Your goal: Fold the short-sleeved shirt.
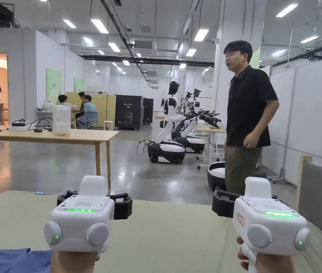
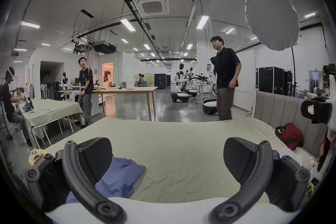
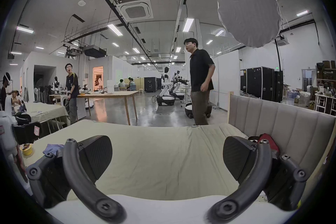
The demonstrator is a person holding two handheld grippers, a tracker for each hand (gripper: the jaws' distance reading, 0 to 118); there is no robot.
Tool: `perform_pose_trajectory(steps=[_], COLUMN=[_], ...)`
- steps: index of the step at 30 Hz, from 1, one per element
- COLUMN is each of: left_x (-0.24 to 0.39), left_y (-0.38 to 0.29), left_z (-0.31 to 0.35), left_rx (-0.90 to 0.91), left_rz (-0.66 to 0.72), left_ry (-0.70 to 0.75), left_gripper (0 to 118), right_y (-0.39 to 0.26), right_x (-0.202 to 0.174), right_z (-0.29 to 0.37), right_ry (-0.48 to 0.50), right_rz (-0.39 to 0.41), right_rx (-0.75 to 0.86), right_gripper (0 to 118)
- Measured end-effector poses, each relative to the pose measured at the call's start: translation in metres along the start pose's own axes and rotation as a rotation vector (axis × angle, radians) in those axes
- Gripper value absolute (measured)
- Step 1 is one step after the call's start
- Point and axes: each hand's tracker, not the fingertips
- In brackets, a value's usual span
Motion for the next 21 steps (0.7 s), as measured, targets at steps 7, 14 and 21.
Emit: perform_pose_trajectory(steps=[7, 14, 21], left_x=[-0.005, 0.05, 0.056], left_y=[0.0, -0.04, -0.116], left_z=[-0.004, 0.011, 0.001], left_rx=[-0.014, 0.156, 0.216], left_rz=[-0.041, -1.292, -1.861], left_ry=[0.014, 0.058, 0.03], left_gripper=[118, 118, 118], right_y=[0.0, -0.037, -0.133], right_x=[-0.002, -0.077, -0.08], right_z=[0.002, -0.003, 0.0], right_ry=[0.015, 0.034, 0.056], right_rz=[0.013, 1.151, 1.946], right_rx=[-0.003, 0.076, 0.17], right_gripper=[118, 118, 118])
